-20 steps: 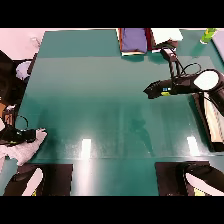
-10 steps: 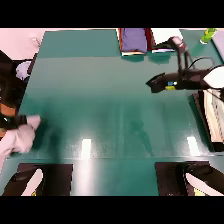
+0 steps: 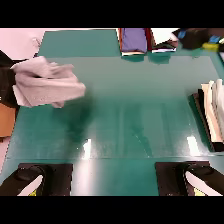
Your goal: Fold the shirts.
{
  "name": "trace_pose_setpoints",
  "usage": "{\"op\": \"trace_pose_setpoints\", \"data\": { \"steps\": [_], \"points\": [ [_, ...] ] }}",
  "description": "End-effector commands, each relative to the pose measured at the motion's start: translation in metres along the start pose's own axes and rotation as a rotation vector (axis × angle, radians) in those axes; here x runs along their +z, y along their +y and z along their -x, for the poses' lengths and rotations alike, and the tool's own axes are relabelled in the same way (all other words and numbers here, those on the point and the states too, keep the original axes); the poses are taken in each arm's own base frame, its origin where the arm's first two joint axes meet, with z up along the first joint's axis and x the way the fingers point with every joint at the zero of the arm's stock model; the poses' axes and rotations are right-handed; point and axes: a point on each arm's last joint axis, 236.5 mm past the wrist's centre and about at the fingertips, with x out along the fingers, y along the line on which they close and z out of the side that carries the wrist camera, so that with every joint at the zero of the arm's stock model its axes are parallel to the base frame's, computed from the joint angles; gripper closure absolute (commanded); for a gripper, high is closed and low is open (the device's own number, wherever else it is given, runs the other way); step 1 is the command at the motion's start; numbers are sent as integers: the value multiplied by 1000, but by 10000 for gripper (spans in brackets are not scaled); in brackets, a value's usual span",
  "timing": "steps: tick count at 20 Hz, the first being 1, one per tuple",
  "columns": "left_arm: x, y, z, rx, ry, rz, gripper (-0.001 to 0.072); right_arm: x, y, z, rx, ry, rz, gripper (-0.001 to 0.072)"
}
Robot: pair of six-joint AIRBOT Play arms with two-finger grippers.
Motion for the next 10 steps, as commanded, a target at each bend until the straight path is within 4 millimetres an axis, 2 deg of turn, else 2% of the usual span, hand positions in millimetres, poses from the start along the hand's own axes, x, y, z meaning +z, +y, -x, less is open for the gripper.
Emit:
{"op": "trace_pose_setpoints", "data": {
  "steps": [1, 3, 5, 7, 9, 10],
  "points": [
    [37, -78, -17, -170, -52, -103, 688, 29, -18, 23, -60, -66, -6, 699],
    [31, -144, -49, -288, 2, -179, 688, 26, -28, 26, -81, -53, -16, 698],
    [7, -227, -76, -442, 68, -259, 688, 20, -32, 27, -91, -28, -29, 699],
    [-35, -309, -95, -583, 134, -382, 687, 20, -36, 28, -99, -29, -32, 699],
    [-78, -371, -106, -671, 167, -512, 685, 19, -36, 28, -100, -24, -31, 699],
    [-94, -393, -110, -700, 170, -578, 681, 18, -36, 28, -99, -22, -31, 698]
  ]
}}
